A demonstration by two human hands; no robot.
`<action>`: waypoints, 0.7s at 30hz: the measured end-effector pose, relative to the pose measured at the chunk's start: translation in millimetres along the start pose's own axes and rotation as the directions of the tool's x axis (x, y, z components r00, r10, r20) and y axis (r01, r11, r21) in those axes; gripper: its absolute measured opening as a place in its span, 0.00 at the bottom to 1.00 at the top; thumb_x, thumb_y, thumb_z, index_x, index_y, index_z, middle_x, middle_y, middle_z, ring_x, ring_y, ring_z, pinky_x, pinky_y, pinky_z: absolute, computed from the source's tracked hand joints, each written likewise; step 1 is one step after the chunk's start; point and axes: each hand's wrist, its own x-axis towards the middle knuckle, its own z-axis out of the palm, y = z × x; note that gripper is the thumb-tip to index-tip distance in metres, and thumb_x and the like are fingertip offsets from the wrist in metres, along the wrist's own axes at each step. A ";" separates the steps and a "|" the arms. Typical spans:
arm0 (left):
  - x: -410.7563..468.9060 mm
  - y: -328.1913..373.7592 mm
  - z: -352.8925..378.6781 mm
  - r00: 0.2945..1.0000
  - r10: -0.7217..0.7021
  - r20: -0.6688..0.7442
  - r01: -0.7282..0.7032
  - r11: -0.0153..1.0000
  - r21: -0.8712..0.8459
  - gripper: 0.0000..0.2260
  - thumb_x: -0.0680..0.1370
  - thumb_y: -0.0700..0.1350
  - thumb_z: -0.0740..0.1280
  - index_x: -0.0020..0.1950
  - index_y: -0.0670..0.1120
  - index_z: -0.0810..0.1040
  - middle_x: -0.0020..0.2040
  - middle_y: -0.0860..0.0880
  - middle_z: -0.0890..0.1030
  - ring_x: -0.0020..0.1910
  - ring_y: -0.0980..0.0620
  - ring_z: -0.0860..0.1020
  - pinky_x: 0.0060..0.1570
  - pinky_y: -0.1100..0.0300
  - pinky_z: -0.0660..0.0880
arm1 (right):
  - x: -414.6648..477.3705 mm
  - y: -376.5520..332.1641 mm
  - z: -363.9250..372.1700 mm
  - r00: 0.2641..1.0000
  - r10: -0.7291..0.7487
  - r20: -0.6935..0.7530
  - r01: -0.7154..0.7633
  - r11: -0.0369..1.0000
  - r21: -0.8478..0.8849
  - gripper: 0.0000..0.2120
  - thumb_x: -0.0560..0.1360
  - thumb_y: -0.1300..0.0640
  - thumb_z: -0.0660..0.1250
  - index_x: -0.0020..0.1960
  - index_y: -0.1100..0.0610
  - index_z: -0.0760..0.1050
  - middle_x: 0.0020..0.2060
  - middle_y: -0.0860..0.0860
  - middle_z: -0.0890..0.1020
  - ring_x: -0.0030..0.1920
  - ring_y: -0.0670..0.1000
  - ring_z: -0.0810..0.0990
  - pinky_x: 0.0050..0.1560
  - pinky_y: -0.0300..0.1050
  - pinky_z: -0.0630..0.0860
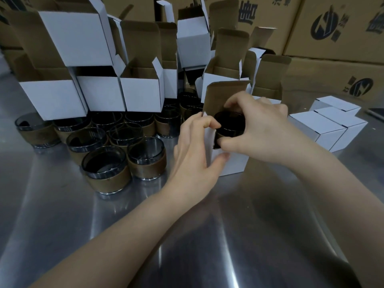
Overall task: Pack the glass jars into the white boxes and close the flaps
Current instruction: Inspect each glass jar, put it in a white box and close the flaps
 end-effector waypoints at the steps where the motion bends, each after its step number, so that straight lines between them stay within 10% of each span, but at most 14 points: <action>1: -0.1 0.4 0.6 1.000 0.010 -0.005 -0.010 1.000 0.018 0.22 0.73 0.46 0.68 0.55 0.65 0.60 0.70 0.47 0.65 0.74 0.49 0.62 0.69 0.41 0.63 | -0.2 -0.5 -0.2 1.000 0.026 0.010 -0.026 1.000 -0.003 0.24 0.64 0.45 0.71 0.55 0.45 0.63 0.48 0.45 0.76 0.55 0.50 0.66 0.48 0.45 0.51; 10: -0.2 -1.8 3.3 1.000 0.008 0.006 -0.009 0.999 0.047 0.25 0.72 0.49 0.69 0.60 0.66 0.59 0.71 0.49 0.63 0.74 0.53 0.60 0.71 0.45 0.63 | 1.2 -3.9 -11.2 0.954 0.167 0.249 -0.219 0.955 0.198 0.24 0.66 0.49 0.73 0.57 0.47 0.66 0.47 0.46 0.76 0.49 0.51 0.78 0.53 0.56 0.77; 21: -0.2 -7.1 3.8 0.999 -0.013 0.047 0.011 0.999 0.041 0.23 0.73 0.49 0.68 0.65 0.61 0.65 0.72 0.52 0.61 0.74 0.57 0.59 0.72 0.56 0.59 | 5.3 -0.4 -12.9 0.941 0.144 0.307 -0.218 0.951 0.220 0.19 0.67 0.49 0.74 0.55 0.46 0.72 0.48 0.44 0.79 0.50 0.47 0.79 0.52 0.49 0.78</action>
